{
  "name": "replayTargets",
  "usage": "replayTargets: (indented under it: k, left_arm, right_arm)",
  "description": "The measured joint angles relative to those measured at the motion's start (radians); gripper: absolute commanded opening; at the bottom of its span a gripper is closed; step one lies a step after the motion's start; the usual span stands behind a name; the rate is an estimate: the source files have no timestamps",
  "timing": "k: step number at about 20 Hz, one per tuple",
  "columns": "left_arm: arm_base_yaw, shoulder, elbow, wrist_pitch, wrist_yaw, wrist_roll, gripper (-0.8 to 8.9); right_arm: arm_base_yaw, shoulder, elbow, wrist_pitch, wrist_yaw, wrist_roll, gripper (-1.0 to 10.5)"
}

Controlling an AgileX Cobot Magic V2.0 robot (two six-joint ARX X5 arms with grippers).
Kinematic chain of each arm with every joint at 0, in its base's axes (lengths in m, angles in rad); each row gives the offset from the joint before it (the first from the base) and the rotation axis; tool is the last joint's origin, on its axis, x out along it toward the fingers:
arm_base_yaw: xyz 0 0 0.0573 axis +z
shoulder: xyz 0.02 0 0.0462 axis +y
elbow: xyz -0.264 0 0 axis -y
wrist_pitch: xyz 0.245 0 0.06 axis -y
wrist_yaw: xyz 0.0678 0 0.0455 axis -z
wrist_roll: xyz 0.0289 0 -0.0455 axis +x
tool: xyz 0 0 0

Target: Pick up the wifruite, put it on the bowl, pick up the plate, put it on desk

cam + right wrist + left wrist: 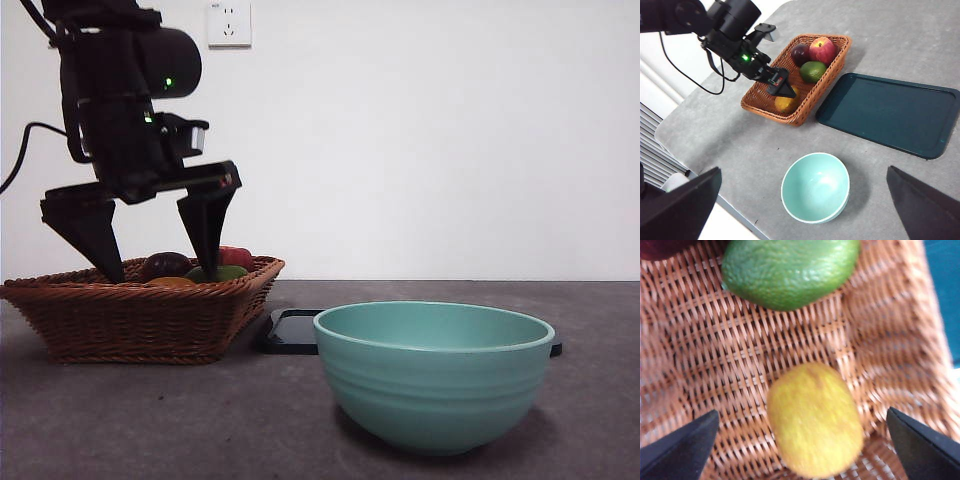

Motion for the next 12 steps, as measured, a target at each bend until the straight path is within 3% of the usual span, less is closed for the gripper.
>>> replayTargets:
  k: [7, 9, 12]
  left_arm:
    - [0.0, 0.067, 0.0, 0.0, 0.0, -0.017, 5.87]
    - [0.0, 0.069, 0.001, 0.003, 0.0, -0.019, 4.31]
    - [0.0, 0.069, 0.001, -0.007, 0.0, -0.021, 3.04]
  right_arm:
    - [0.0, 0.0, 0.0, 0.005, 0.0, 0.0, 6.0]
    - [0.0, 0.0, 0.0, 0.005, 0.0, 0.0, 6.0]
    - [0.0, 0.0, 0.0, 0.005, 0.0, 0.0, 6.0]
